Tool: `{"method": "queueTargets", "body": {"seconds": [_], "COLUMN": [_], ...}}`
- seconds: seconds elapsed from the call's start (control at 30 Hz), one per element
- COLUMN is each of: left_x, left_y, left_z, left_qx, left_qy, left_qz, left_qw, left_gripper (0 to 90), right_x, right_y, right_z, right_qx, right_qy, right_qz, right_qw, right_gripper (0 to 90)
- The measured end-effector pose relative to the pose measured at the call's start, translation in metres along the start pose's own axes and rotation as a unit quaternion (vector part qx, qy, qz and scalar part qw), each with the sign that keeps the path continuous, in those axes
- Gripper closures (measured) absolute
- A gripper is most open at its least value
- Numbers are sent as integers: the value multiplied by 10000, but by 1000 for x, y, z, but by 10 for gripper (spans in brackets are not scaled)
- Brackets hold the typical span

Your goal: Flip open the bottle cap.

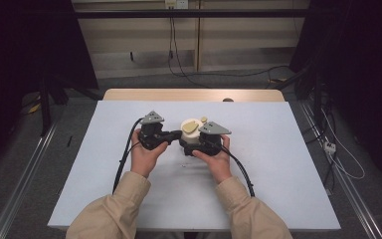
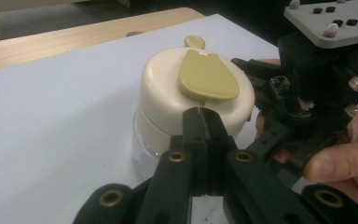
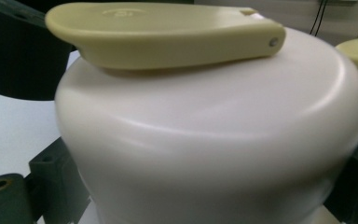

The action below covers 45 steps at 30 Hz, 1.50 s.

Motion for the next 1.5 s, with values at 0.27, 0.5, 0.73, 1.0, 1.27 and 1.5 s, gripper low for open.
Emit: {"method": "queueTargets", "body": {"seconds": [0.27,0.5,0.73,1.0,1.27,1.5], "left_x": [0,0,0,2,3,4], "left_y": [3,4,8,8,10,12], "left_z": [-1,-1,-1,-1,-1,-2], "left_qx": [-22,-27,-60,-69,-30,-29], "left_qy": [15,21,26,-23,-11,-4], "left_qz": [-97,-113,-143,-234,-207,-261], "left_qw": [9999,9999,9999,9997,9998,9997], "left_gripper": [900,900,900,900,900,900], "right_x": [0,0,0,0,0,0], "right_y": [0,0,0,0,0,0], "right_z": [0,0,0,0,0,0], "right_qx": [0,-5,-3,9,5,4], "right_qy": [8,17,14,11,14,15], "right_qz": [0,-1,2,-10,1,0], "right_qw": [10000,10000,10000,10000,10000,10000], "right_gripper": [68,68,68,68,68,68]}}
Point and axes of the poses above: each handheld gripper's, and its own axes: z roughly backward along the jaws, y roughly out of its top, x roughly to its right, the point moved 3 cm from there along -z, roughly forward along the jaws
